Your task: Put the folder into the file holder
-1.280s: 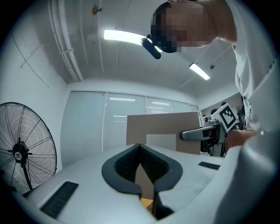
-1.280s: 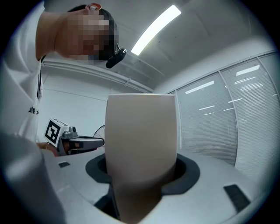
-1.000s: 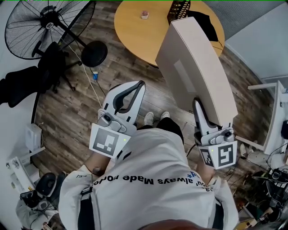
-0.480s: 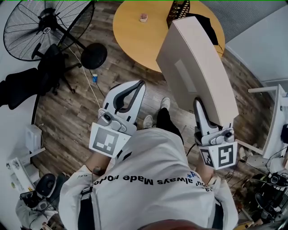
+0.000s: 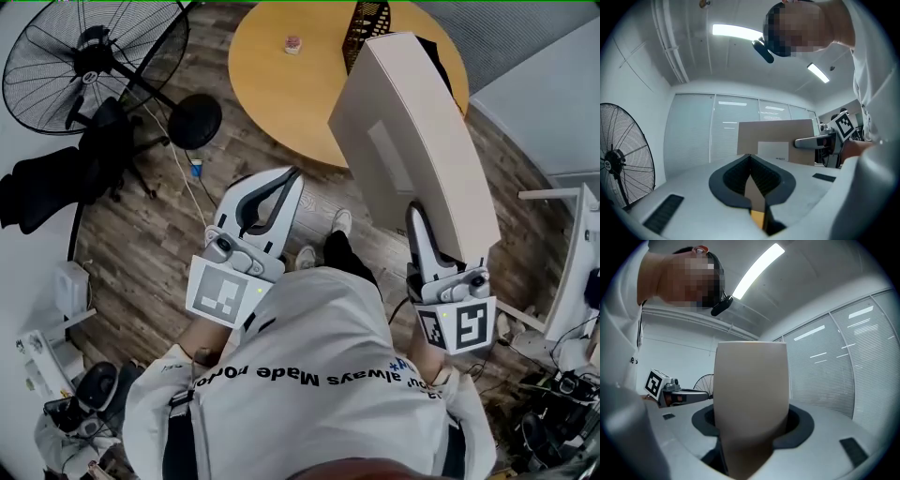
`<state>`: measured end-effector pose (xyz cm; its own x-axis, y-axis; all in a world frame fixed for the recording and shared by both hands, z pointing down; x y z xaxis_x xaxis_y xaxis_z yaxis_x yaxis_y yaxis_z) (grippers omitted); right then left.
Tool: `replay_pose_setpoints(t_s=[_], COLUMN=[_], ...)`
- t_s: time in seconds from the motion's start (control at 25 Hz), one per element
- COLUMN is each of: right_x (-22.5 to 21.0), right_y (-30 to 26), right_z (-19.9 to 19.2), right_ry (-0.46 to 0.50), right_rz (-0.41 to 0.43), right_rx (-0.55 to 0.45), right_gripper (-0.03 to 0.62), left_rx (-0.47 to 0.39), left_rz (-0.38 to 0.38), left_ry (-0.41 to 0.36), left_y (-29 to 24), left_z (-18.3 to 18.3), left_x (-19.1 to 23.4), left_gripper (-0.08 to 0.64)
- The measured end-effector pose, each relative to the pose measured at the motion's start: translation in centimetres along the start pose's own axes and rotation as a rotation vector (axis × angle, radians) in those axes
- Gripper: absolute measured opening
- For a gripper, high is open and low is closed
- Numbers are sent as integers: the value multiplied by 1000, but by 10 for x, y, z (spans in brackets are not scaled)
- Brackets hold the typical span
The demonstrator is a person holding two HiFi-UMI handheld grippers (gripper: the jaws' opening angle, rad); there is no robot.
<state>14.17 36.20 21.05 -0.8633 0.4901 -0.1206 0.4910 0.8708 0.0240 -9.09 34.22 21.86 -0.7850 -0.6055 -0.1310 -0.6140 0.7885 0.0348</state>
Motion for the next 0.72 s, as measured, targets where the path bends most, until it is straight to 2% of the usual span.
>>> replay_pose_setpoints(t_s=[0.72], right_x=[-100], right_y=[-38], right_z=[13], right_ry=[-28], right_rz=[10], right_rx=[-26], right_gripper=[290], left_rx=[22], left_rz=[19], left_ry=[-13], left_y=[-101], left_z=[0], left_x=[-4], left_gripper=[25])
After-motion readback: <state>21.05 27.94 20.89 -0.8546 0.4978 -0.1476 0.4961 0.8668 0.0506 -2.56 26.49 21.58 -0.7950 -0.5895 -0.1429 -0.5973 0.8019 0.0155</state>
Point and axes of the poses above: the fingertips, and each gripper's own axes: y backward along the fingers, x to its left, z out of its top, the point moved 6 cm from there along y, backward along the fingers, and after that the axes turned 6 degrees about -y, right-handed, at the moved point
